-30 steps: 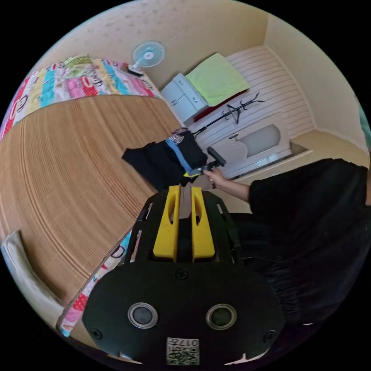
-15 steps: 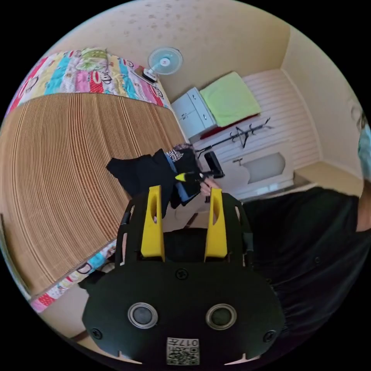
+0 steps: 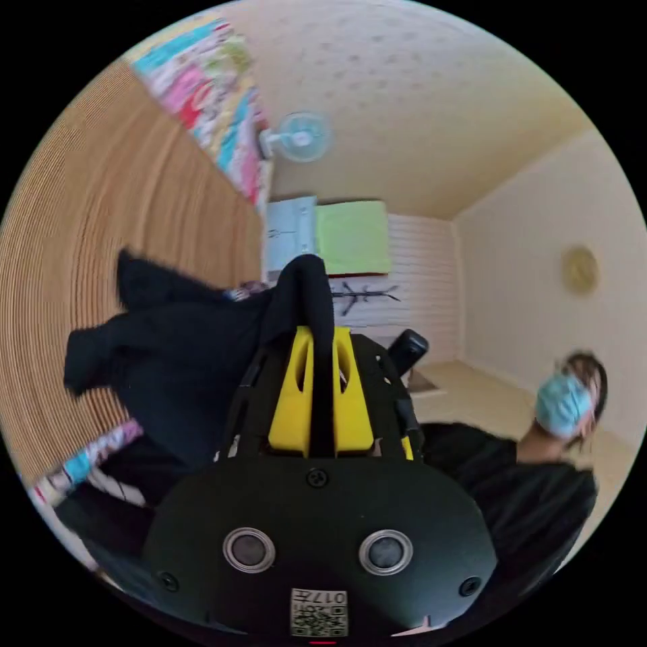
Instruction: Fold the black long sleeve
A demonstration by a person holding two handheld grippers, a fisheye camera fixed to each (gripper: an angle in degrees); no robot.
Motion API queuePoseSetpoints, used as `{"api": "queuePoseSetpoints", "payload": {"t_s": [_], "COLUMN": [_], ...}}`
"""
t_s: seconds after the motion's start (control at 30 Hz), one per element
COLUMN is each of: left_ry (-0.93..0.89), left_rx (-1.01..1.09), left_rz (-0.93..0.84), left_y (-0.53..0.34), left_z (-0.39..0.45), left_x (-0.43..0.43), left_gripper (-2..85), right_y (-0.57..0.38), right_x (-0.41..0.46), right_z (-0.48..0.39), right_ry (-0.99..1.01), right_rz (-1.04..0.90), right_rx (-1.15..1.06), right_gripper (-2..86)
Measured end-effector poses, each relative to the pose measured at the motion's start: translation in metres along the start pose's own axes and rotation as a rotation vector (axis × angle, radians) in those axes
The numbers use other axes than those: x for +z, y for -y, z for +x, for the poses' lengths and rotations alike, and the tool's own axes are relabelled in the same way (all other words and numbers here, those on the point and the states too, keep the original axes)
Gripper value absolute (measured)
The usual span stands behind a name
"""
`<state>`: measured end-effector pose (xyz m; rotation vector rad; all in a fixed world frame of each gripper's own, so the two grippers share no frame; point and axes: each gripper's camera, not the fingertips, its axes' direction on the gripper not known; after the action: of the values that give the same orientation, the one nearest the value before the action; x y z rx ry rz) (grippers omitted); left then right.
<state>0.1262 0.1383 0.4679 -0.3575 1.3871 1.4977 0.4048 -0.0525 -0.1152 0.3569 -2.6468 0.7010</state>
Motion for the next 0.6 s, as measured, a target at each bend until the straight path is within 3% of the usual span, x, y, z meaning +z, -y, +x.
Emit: {"api": "queuePoseSetpoints", "payload": {"t_s": [0.1,0.23,0.37,0.5,0.6], "left_ry": [-0.175,-0.692,-1.120,-1.413,-1.591], "left_rx": [0.393,0.846,1.216,1.361,1.388], "left_rz": [-0.049,-0.160,-0.334,-0.385,-0.397], "left_y": [0.001,-0.008,-0.033,-0.051,-0.068], "left_z": [0.072,0.167,0.243,0.267,0.268], "left_x": [-0.041,-0.090,-0.122,-0.138,-0.127], "left_gripper": [4.2,4.0,4.1,4.1,4.0], "right_y": [0.017,0.029,0.038,0.042,0.051], "right_x": [0.022,0.033,0.053,0.075,0.091], "right_z": [-0.039,-0.073,-0.110,-0.124,-0.118], "right_ry": [0.070,0.102,-0.216,-0.415,-0.428], "right_rz": [0.001,0.019,-0.034,0.077,0.182], "right_rx": [-0.110,-0.239,-0.321,-0.341,-0.314], "right_gripper": [1.6,1.5,3.2,8.0,12.6]}}
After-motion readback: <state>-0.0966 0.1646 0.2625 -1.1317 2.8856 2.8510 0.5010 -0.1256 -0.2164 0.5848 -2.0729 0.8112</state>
